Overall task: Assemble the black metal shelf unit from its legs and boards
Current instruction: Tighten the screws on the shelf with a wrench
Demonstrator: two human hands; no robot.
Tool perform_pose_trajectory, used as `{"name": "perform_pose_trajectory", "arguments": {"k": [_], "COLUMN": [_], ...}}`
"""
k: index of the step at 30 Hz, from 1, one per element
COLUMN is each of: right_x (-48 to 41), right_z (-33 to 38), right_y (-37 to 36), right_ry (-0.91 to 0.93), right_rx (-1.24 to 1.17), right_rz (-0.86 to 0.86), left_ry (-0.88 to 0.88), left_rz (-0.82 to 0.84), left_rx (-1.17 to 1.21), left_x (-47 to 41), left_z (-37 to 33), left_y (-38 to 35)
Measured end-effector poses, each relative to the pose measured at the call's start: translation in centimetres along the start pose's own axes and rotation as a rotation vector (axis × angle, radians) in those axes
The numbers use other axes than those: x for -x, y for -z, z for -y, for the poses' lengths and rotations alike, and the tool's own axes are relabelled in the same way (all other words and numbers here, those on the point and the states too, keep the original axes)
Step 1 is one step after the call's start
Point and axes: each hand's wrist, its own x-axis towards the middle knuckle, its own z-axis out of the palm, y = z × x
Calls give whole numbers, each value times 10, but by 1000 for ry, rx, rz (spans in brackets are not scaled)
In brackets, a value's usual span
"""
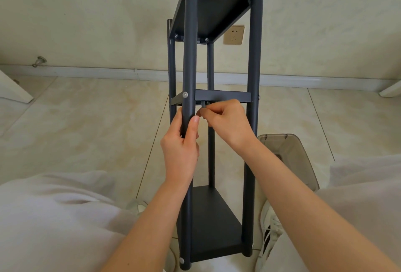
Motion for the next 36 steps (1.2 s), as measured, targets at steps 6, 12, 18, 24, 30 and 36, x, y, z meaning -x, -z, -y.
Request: {"name": "perform_pose_trajectory", "arguments": {"k": [6,12,18,24,30,36], "right_x": [0,-1,-4,-5,-6,-11], "right_z": [-1,-4,-12,-21,-33,-37], "right_y": [-1,-5,-8,-18,-30,-32], "right_ry": [11,26,42,159,324,421], "right_rx": [32,13,28,108,130,217], "right_rz": [17,-13,-22,-116,-251,-292], "left_ry": [2,-5,6,15,27,34], "left_rz": [-13,-3,7,21,21,26], "left_rx": [-9,4,-9,20,36,42], "left_x": [-1,0,0,1,1,-1], "left_z": [3,2,3,2,1,1], "left_y": [0,0,-2,-4,-4,-2]}}
